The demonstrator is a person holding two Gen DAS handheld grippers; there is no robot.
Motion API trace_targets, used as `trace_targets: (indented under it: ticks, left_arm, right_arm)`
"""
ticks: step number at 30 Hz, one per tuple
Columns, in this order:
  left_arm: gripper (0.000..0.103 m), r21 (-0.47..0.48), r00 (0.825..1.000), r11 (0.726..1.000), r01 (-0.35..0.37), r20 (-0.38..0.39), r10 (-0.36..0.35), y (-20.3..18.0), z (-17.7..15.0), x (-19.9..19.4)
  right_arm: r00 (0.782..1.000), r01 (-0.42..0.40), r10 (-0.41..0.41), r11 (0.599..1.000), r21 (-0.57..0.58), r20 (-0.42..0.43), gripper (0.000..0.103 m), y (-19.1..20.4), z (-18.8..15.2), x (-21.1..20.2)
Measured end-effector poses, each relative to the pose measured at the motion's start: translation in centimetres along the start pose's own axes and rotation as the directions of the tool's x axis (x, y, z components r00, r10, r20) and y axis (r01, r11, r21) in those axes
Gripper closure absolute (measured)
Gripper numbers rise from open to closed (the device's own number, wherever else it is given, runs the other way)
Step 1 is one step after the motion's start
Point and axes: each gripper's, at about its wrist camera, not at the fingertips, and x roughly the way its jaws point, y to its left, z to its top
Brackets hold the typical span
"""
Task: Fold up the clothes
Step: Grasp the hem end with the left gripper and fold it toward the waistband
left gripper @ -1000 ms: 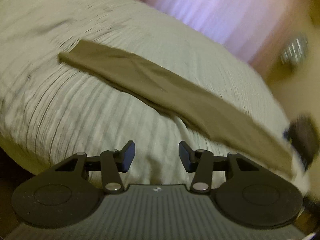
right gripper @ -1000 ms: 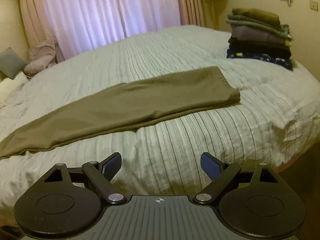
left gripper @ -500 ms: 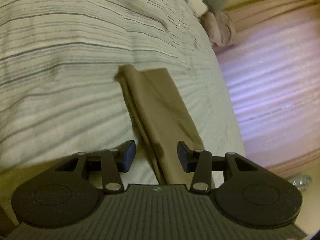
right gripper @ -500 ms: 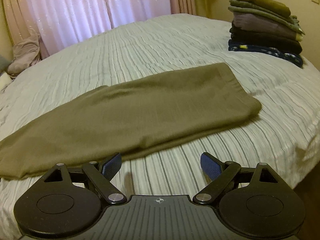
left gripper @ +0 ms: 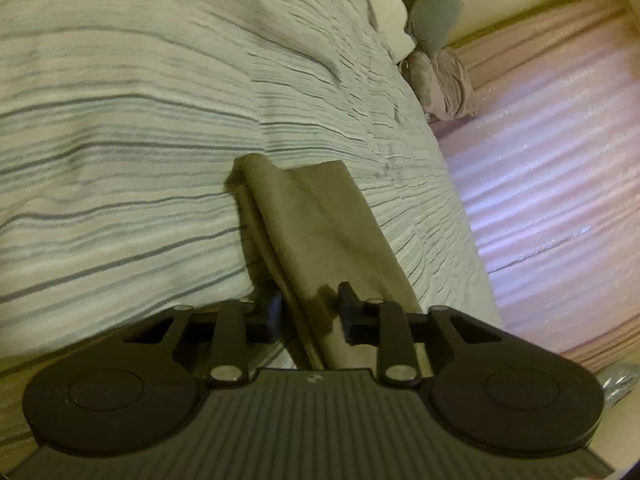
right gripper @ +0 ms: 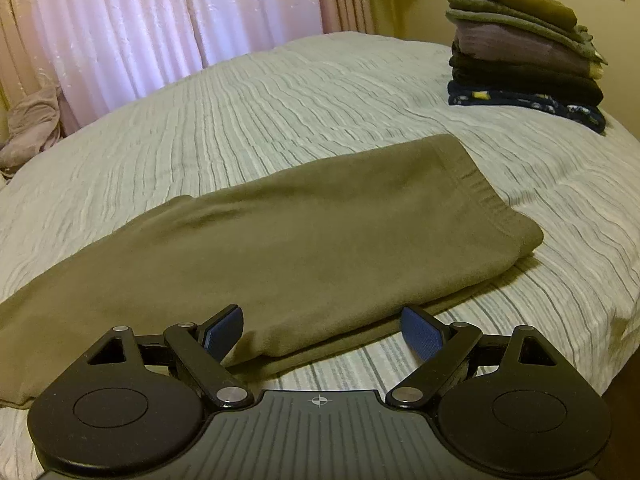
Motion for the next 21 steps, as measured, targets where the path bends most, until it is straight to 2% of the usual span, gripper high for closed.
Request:
trace_targets:
  ticks: [1,2,5,6,8,10,12,13,15,17,18,21]
  left_arm:
    - [0.089,0.033,1.0,0.999,-0.008,-0.001,0.008,-0.5,-0.1,0.1]
    - [0.097,0.076,1.0,0.997,-0.005,-0.006,0.005,-1.3,-0.1,0.2]
    - [0.098,0.225,1.0,0.974,0.011,-0.013,-0.009,-4.0,-0.4,0.2]
    - [0.098,0.298,1.0,0.954,0.028,-0.01,-0.027,-5.5,-0.9,-0.1]
    - [0.098,0.439,0.998,0.896,0.062,-0.01,-0.064,-8.7,-2.0,-0.9]
    - [0.098,0.588,0.991,0.799,0.125,-0.029,-0.134,-12.8,-4.4,-2.2]
    - [0.098,0.705,0.975,0.681,0.198,-0.073,-0.208,-16.5,-7.6,-3.5]
    - [0.098,0.75,0.963,0.616,0.24,-0.106,-0.247,-18.2,-9.6,-4.1]
    - [0.097,0.826,0.933,0.463,0.321,-0.193,-0.304,-21.0,-14.4,-5.0]
    - [0.095,0.837,0.925,0.414,0.358,-0.258,-0.278,-21.0,-17.0,-4.9]
    - [0.089,0.84,0.92,0.392,0.376,-0.29,-0.262,-21.0,-18.2,-4.8]
    - [0.086,0.841,0.901,0.326,0.431,-0.38,-0.21,-21.0,-22.0,-4.4]
  right_arm:
    - [1.0,0.001,-0.001,1.0,0.004,0.002,0.014,-0.2,0.0,0.0]
    - [1.0,0.001,-0.001,1.0,0.01,0.004,0.014,-0.5,0.0,-0.1]
    - [1.0,0.009,-0.009,0.999,0.032,0.014,0.014,-1.7,0.1,-0.3]
    - [1.0,0.013,-0.013,0.999,0.04,0.018,0.014,-2.1,0.2,-0.4]
    - [0.999,0.021,-0.022,0.998,0.055,0.026,0.014,-2.9,0.4,-0.5]
    - [0.999,0.027,-0.03,0.997,0.071,0.034,0.014,-3.7,0.6,-0.7]
    - [0.999,0.026,-0.03,0.996,0.083,0.043,0.014,-4.1,0.9,-0.8]
    - [0.998,0.023,-0.028,0.996,0.088,0.049,0.014,-4.3,1.0,-0.8]
    - [0.998,0.015,-0.021,0.995,0.095,0.06,0.014,-4.5,1.2,-1.0]
    - [0.997,0.007,-0.015,0.995,0.103,0.07,0.014,-4.7,1.4,-1.2]
    - [0.997,0.003,-0.012,0.994,0.108,0.075,0.014,-4.8,1.5,-1.3]
    - [0.997,-0.003,-0.006,0.993,0.12,0.077,0.014,-5.2,1.8,-1.5]
